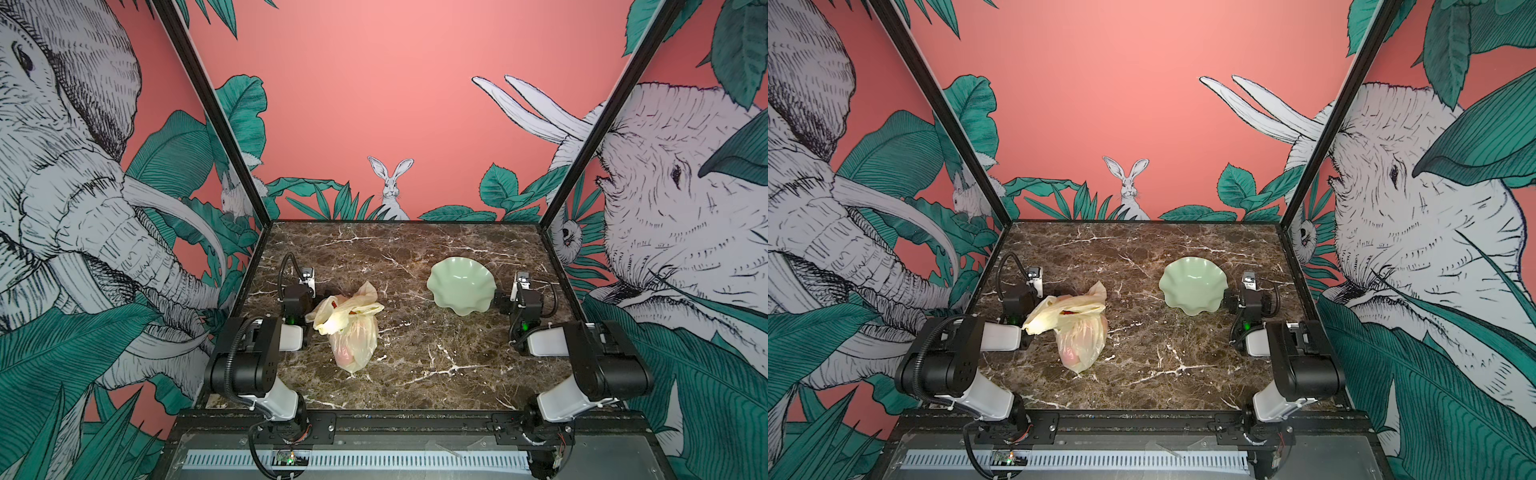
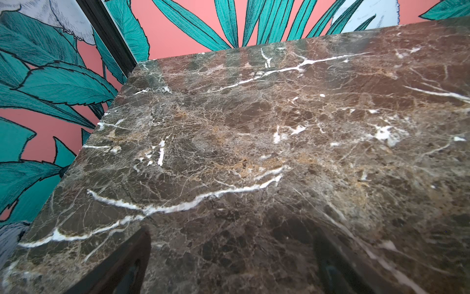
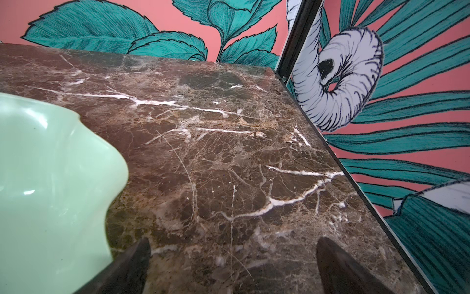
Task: Take fruits out of the plastic bag
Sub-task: Adjust the plastic bag at the center of the board.
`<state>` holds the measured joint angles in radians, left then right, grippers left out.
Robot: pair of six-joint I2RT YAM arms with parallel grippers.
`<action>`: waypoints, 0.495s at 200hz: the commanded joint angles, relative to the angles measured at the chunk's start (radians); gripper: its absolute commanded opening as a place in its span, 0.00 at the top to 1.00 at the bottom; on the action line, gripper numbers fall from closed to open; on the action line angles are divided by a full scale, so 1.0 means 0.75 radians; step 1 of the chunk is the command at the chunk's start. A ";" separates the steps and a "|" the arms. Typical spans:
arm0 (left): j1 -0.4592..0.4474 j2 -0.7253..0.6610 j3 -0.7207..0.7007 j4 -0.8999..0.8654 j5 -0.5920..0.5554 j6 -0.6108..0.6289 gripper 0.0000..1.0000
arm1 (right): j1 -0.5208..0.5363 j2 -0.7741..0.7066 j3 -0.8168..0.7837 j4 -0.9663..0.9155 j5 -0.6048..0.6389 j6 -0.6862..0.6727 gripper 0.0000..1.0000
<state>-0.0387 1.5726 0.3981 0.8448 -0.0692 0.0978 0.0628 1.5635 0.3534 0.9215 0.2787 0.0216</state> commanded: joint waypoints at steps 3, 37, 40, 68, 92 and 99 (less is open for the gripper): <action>-0.008 -0.033 0.010 0.038 -0.010 0.009 0.04 | 0.002 -0.017 0.021 0.046 0.012 0.001 0.01; -0.008 -0.270 0.065 -0.264 -0.097 -0.015 0.13 | 0.001 -0.183 -0.138 0.205 0.116 0.035 0.01; -0.007 -0.312 0.086 -0.344 -0.119 -0.029 0.13 | 0.001 -0.204 -0.152 0.214 0.121 0.035 0.01; -0.006 -0.586 0.254 -0.830 -0.383 -0.157 0.13 | 0.003 -0.534 -0.162 -0.056 0.360 0.132 0.03; -0.005 -0.751 0.318 -1.003 -0.497 -0.223 0.14 | 0.001 -0.768 -0.061 -0.325 0.375 0.156 0.02; -0.004 -0.792 0.348 -1.073 -0.521 -0.255 0.14 | 0.002 -0.812 -0.027 -0.392 0.317 0.142 0.02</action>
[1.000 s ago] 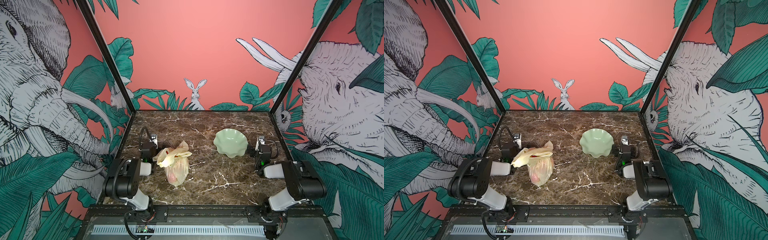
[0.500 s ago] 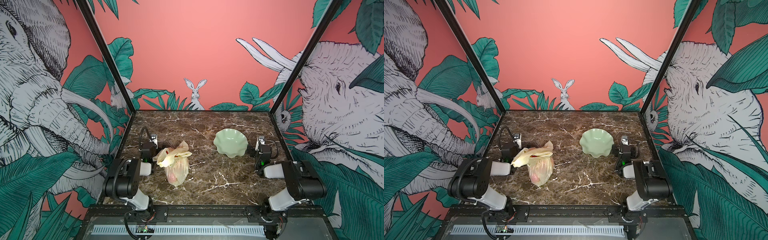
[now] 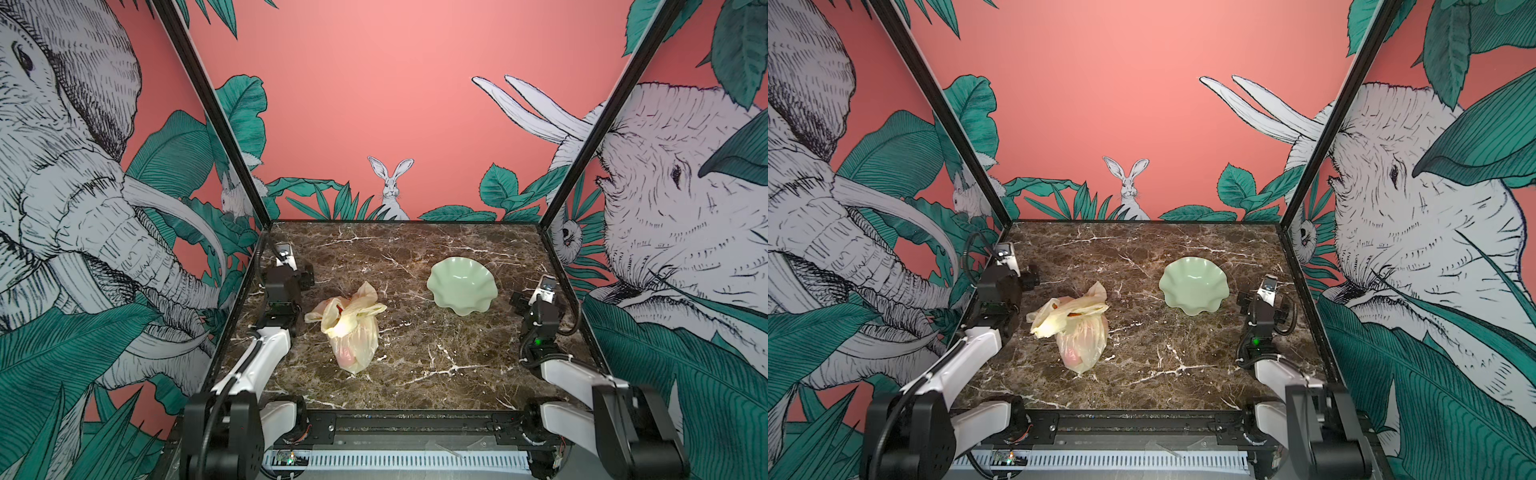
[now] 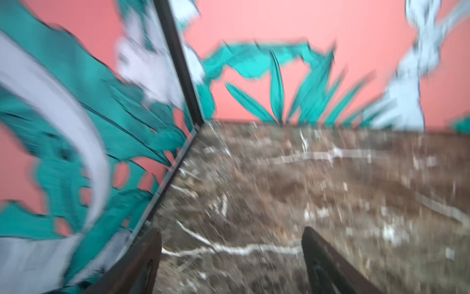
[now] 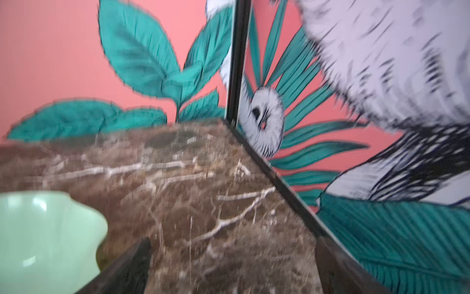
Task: Take fruits out of the plastic bag
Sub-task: Adjust the plastic bag at the center of the board.
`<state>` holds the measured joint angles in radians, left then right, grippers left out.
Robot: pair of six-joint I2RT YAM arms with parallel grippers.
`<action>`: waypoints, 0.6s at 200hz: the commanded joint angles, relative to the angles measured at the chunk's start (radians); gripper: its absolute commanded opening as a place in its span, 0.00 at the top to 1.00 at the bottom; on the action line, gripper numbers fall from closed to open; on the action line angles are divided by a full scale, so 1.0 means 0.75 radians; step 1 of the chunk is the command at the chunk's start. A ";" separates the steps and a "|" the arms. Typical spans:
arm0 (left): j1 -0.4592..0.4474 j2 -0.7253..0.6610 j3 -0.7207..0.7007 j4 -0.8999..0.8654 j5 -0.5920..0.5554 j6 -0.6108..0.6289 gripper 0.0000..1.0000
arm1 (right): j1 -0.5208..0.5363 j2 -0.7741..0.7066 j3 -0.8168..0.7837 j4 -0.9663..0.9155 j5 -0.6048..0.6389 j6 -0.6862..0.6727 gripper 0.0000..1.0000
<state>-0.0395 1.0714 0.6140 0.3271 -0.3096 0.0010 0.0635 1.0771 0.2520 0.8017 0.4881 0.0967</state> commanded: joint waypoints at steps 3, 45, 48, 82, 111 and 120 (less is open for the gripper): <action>-0.004 -0.139 0.076 -0.415 -0.208 -0.139 0.14 | 0.000 -0.182 0.128 -0.262 0.003 0.038 0.02; -0.004 -0.299 0.360 -0.773 0.039 -0.145 0.17 | 0.003 -0.251 0.429 -0.496 -0.918 0.072 0.08; -0.004 -0.306 0.384 -0.794 0.071 -0.134 0.17 | 0.005 -0.243 0.443 -0.473 -0.999 0.082 0.08; -0.004 -0.325 0.688 -1.124 0.351 0.044 0.21 | 0.178 -0.097 0.638 -0.316 -1.599 0.100 0.10; -0.005 -0.307 0.925 -1.413 0.366 0.149 0.23 | 0.528 0.051 0.872 -0.596 -1.717 -0.196 0.06; -0.006 -0.303 0.983 -1.474 0.336 0.158 0.23 | 0.630 0.109 0.939 -0.664 -1.737 -0.280 0.04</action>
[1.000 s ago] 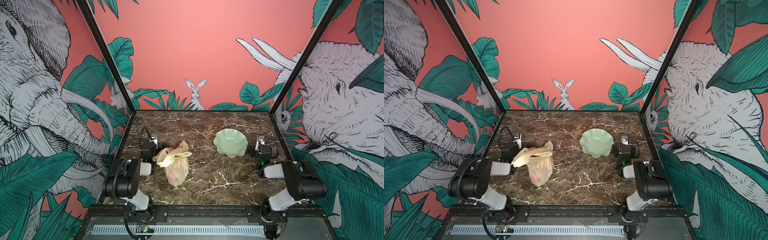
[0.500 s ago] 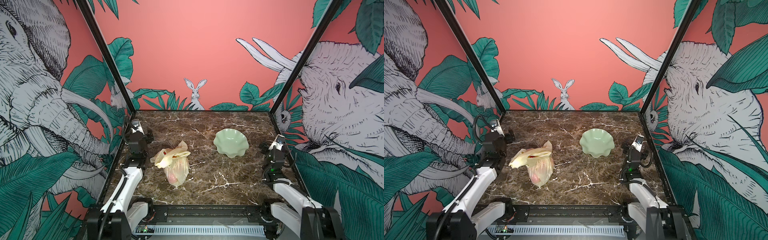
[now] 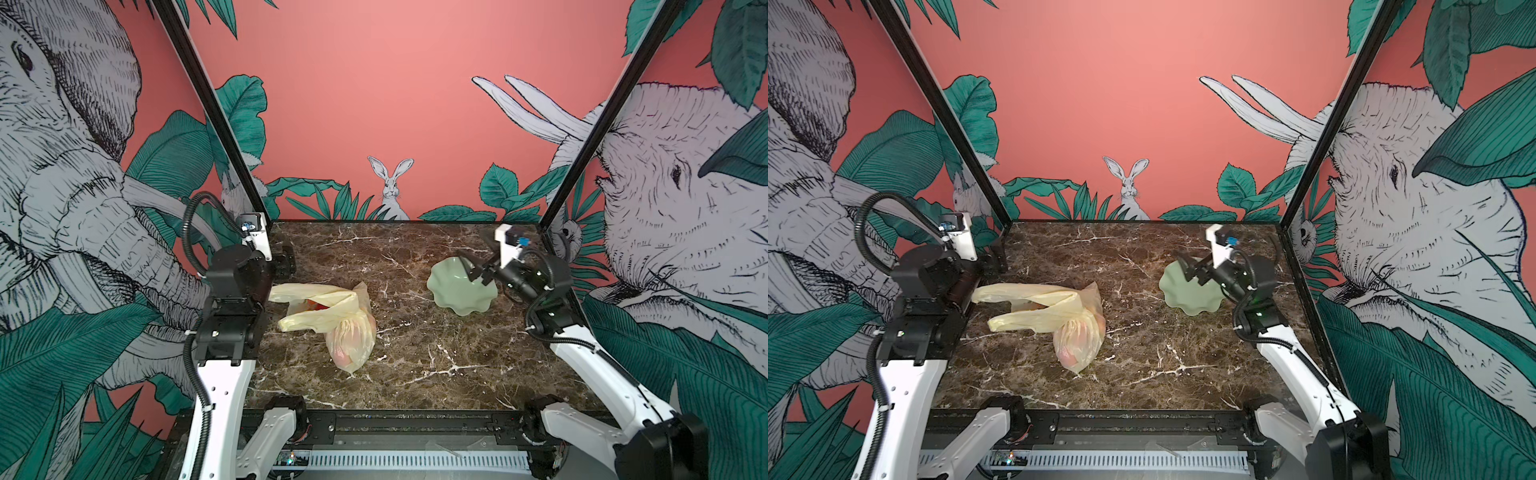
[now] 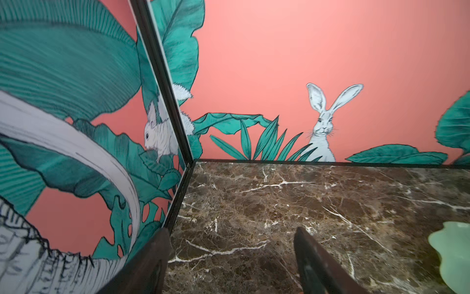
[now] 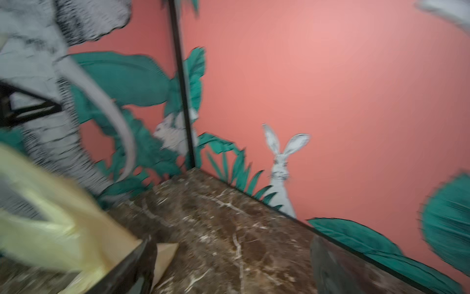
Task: Take fruits out of the plastic bag
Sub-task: Adjust the plastic bag at the center of the board.
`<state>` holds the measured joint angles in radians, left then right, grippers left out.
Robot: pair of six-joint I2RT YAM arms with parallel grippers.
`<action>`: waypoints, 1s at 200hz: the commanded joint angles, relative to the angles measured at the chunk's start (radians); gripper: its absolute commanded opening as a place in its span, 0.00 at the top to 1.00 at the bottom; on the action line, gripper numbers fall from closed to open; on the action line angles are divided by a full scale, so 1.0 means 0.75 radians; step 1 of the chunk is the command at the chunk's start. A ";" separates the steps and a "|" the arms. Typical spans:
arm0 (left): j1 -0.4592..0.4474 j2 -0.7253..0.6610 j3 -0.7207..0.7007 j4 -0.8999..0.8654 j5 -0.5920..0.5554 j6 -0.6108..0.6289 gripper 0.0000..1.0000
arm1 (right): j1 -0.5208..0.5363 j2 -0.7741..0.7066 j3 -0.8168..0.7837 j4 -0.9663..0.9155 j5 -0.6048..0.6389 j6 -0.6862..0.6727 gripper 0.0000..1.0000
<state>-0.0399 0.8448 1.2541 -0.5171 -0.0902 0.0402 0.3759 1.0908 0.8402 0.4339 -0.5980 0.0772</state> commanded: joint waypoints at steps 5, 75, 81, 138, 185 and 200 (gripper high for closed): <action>-0.006 0.000 0.160 -0.381 0.028 0.112 0.23 | 0.266 0.121 0.194 -0.202 -0.295 -0.290 0.03; -0.006 0.052 0.387 -0.593 -0.294 0.133 0.23 | 0.724 0.539 0.617 -0.452 -0.103 -0.697 0.00; -0.005 0.058 0.393 -0.609 -0.320 0.129 0.23 | 0.743 0.582 0.685 -0.480 -0.104 -0.701 0.01; -0.007 0.061 0.355 -0.664 -0.318 0.126 0.22 | 0.849 0.936 1.052 -0.591 -0.151 -0.711 0.00; -0.004 -0.005 0.323 -0.621 -0.351 0.149 0.22 | 0.889 1.162 1.279 -0.634 -0.157 -0.667 0.01; -0.005 -0.023 0.322 -0.603 -0.362 0.153 0.22 | 0.903 1.225 1.362 -0.699 -0.147 -0.683 0.01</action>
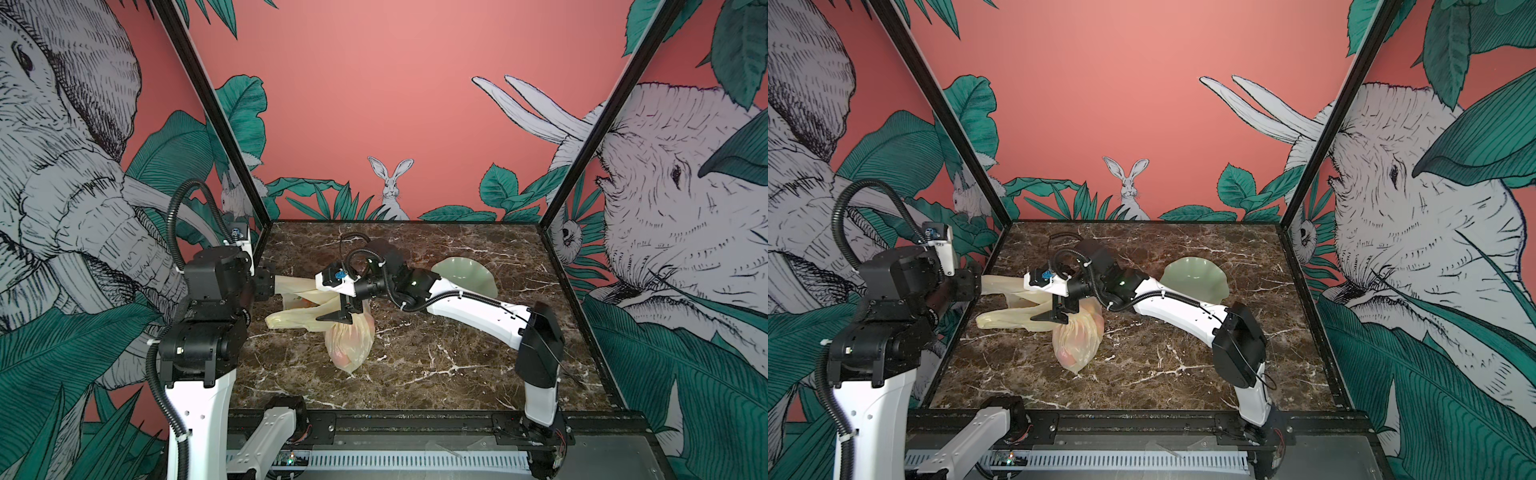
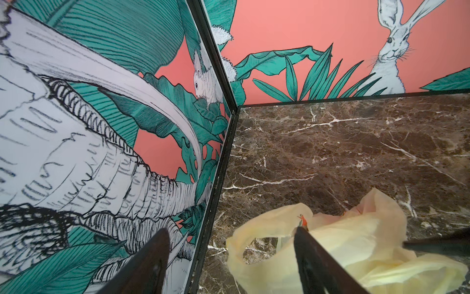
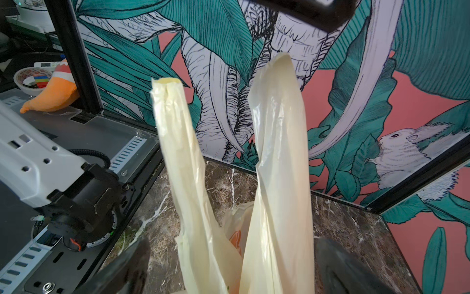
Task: Take fruits out of the plastic bag
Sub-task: Adjust the plastic bag at the center of the board.
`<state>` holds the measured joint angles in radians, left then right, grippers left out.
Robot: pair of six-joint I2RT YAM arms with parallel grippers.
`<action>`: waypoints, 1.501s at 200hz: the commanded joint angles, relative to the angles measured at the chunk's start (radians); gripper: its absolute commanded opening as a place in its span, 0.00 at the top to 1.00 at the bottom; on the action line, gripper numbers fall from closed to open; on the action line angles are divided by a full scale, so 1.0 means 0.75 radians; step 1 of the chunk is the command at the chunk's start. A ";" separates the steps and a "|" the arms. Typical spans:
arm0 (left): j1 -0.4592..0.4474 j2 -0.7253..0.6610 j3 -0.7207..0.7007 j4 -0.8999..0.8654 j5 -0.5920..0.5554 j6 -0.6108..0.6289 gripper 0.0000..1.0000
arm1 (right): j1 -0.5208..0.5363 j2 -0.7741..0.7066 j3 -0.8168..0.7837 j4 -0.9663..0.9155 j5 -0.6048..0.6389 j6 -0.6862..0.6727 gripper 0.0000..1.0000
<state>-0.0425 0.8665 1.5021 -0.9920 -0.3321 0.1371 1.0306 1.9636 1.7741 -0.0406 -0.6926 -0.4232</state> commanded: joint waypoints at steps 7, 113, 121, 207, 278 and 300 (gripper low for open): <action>-0.002 -0.053 -0.007 0.031 -0.040 0.026 0.22 | 0.033 0.090 0.150 -0.086 -0.011 -0.018 0.01; -0.001 -0.031 -0.027 -0.010 0.072 0.058 0.22 | 0.035 0.128 0.207 -0.196 0.160 -0.121 1.00; -0.001 -0.032 -0.027 -0.007 0.098 0.067 0.22 | 0.032 0.096 0.169 -0.180 0.192 -0.146 1.00; -0.002 0.025 -0.102 0.010 0.806 0.107 0.20 | -0.334 -0.265 -0.300 -0.031 -0.155 -0.254 1.00; -0.063 0.052 -0.285 0.347 1.143 0.252 0.20 | -0.447 -0.339 -0.306 -0.352 -0.220 -0.454 1.00; -0.142 0.126 -0.266 0.306 1.103 0.414 0.25 | -0.449 -0.358 -0.331 -0.357 -0.214 -0.465 1.00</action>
<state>-0.1001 0.9234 1.2953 -0.8051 0.4534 0.2935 0.7025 1.7378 1.5452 -0.2649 -0.8097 -0.7238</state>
